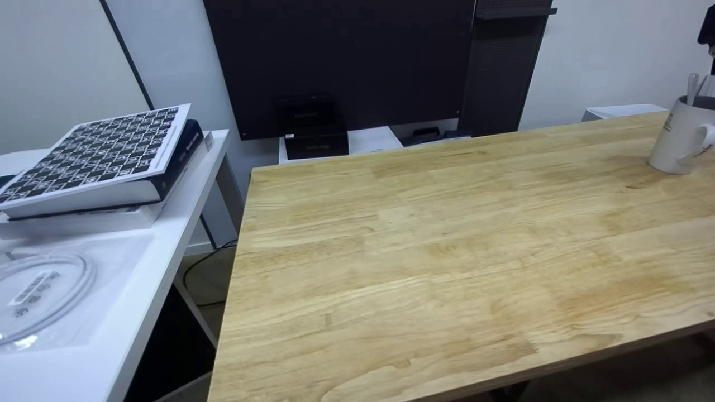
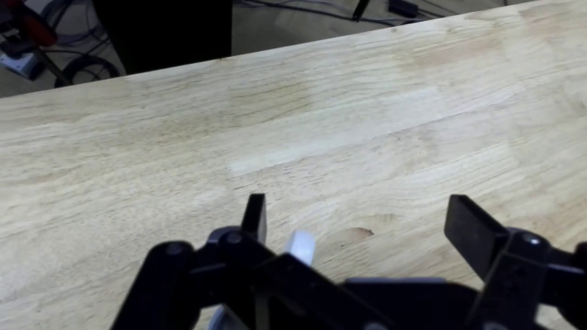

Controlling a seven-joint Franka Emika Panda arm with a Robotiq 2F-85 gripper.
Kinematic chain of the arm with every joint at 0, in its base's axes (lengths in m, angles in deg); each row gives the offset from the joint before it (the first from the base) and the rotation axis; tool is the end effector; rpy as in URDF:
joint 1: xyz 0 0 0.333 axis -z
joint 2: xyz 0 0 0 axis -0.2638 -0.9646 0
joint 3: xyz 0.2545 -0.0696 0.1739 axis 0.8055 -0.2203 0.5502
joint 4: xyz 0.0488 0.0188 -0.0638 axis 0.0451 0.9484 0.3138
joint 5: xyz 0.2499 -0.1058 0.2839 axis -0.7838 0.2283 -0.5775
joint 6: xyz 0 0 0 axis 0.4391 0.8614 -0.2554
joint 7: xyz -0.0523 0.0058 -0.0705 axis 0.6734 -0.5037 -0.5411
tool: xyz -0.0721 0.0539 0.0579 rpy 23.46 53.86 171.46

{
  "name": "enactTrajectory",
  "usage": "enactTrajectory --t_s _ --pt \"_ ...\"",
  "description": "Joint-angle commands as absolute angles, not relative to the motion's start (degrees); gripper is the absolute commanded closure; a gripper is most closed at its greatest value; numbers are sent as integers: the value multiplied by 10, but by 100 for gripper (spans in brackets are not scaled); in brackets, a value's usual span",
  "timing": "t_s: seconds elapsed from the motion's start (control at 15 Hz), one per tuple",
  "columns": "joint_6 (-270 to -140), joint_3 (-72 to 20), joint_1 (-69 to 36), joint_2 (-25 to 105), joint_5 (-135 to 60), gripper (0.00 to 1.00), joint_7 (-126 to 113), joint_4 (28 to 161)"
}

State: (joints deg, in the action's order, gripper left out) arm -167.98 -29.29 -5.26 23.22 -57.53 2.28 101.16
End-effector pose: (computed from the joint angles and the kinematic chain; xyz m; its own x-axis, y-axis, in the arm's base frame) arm 0.5770 -0.1460 0.2181 0.7904 -0.2409 -0.5632 -0.4036 -0.8964 -0.1830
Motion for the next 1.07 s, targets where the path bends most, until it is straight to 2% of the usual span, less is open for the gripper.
enactTrajectory --t_s 0.0,0.67,1.0 --pt "-1772 -287 -87 334 -509 0 27 1122" --pt "-2222 -258 -120 524 -454 0 19 1435" --pt "-2237 -258 -117 519 -457 0 19 1448"
